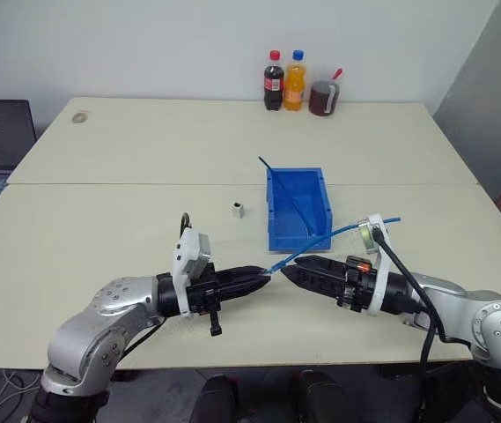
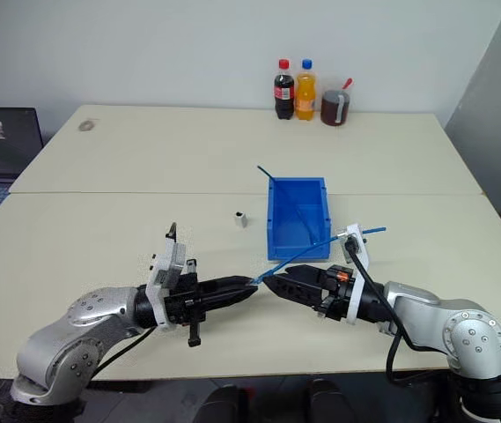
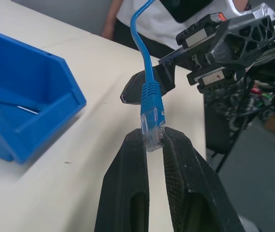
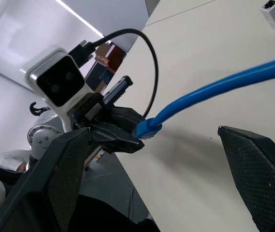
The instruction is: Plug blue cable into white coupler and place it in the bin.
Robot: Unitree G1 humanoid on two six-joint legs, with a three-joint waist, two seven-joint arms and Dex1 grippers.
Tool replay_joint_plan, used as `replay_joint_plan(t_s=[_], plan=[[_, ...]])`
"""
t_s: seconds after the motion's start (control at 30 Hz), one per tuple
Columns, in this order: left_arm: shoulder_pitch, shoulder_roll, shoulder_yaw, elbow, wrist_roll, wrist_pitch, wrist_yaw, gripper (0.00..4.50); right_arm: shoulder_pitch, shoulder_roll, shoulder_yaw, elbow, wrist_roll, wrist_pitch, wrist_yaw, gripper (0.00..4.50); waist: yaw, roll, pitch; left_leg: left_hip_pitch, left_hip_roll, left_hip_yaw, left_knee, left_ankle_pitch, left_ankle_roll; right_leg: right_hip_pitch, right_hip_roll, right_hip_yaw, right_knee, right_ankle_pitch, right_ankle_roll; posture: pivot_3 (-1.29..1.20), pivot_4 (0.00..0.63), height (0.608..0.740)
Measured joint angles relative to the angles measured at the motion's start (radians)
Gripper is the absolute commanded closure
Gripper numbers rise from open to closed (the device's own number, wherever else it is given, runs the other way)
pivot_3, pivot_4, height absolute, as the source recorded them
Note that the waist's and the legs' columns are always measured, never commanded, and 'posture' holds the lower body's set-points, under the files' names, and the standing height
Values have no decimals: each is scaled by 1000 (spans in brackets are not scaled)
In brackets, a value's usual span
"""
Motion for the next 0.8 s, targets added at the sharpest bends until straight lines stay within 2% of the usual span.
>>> replay_joint_plan(t_s=[0.1, 0.37, 0.4, 0.5, 0.53, 0.8], plan=[[-3, -1, -6, 5, 26, -60, -3, 4331, 0, 1, 3, 13, -15, -5, 15, 0, 0, 0, 0, 0, 0, 1, 0, 0, 0, 0, 0, 0, 0, 0, 0, 0, 150, 740], [-18, -11, -35, 11, 28, -79, 4, 4331, -35, 38, 29, 51, -58, -15, 37, 0, 0, 0, 0, 0, 0, 1, -1, 0, 0, 0, 0, 0, 0, 0, 0, 0, 150, 740], [-22, -16, -37, 15, 28, -79, 5, 4331, -43, 47, 33, 54, -64, -15, 42, 379, 0, 0, 0, 0, 0, 1, -1, 0, 0, 0, 0, 0, 0, 0, 0, 0, 150, 740], [-36, -18, -40, 18, 28, -79, 12, 4331, -56, 55, 37, 65, -88, -15, 56, 887, 0, 0, 0, 0, 0, 1, -1, 0, 0, 0, 0, 1, -1, 0, 0, 0, 150, 740], [-37, -18, -40, 18, 28, -79, 16, 4331, -60, 56, 37, 72, -89, -15, 60, 1211, 0, 0, 0, 0, 0, 1, -1, 0, 0, 0, 0, 1, -1, 0, 0, 0, 150, 740], [-41, -18, -54, 24, 34, -80, 26, 4331, -75, 73, 43, 92, -98, -13, 86, 2875, 0, 0, 0, 0, 0, 1, -1, 0, 0, -1, 0, 0, -1, 0, 0, 0, 150, 740]])
